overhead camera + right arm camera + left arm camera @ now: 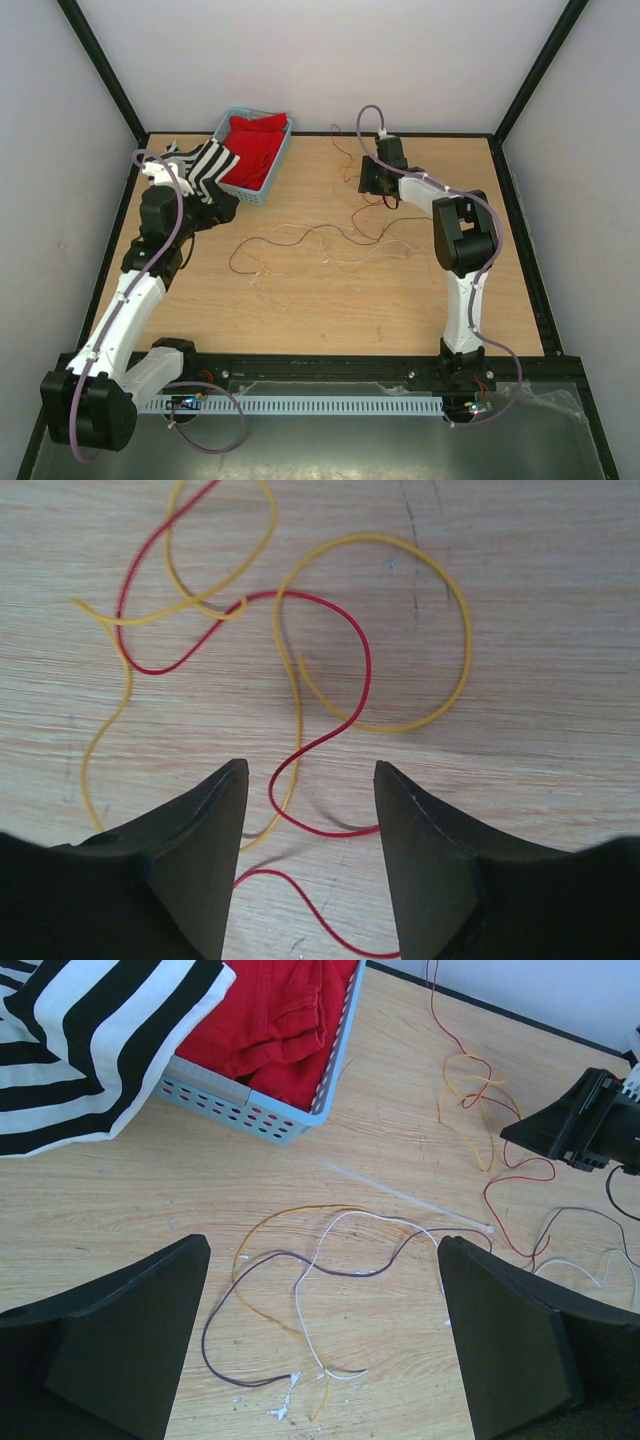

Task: Zip-tie the wires
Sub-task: Pick up the cable at the center of the board.

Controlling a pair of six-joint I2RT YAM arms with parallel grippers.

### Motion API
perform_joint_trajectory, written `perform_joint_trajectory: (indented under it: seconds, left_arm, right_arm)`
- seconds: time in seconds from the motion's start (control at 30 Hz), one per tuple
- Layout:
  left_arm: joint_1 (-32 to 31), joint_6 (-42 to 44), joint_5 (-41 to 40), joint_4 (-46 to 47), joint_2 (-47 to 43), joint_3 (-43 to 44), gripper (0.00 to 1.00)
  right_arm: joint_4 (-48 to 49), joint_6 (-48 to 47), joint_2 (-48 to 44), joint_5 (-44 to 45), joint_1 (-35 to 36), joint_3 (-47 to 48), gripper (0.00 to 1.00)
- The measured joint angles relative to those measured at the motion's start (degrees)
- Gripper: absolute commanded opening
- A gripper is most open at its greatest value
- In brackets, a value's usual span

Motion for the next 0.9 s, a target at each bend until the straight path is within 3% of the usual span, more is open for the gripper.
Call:
perform_joint_trajectory:
  seconds: [0.1, 0.3, 0.43, 0.7, 0.9]
  left_arm:
    - [0.07, 0.07, 0.22, -0.02, 0.35, 0.00, 0.99]
    - [0.22, 0.13, 0.68, -0.04, 1.29, 0.00, 0.99]
    - [0.26, 0.15, 1.14, 0.11, 1.92, 0.00, 0.99]
    - [2.25, 0.13, 7.21, 7.50, 6.43, 3.43, 0.99]
    - [7.74, -5.25, 18.93, 13.97, 16.11, 15.06, 0.99]
  right_arm:
    - [-0.24, 0.31, 1.22, 0.00, 0.09, 0.00, 0.51]
    - [-0.26, 0.26, 1.75, 0.02, 0.46, 0.15, 0.18]
    - [-0.87, -0.68, 1.75, 0.90, 0.66, 1.60, 0.04]
    - [-5.88, -5.16, -1.70, 4.68, 0.68, 10.56, 0.01]
    - [-10.97, -10.32, -3.52, 8.17, 0.09, 29.42, 0.00]
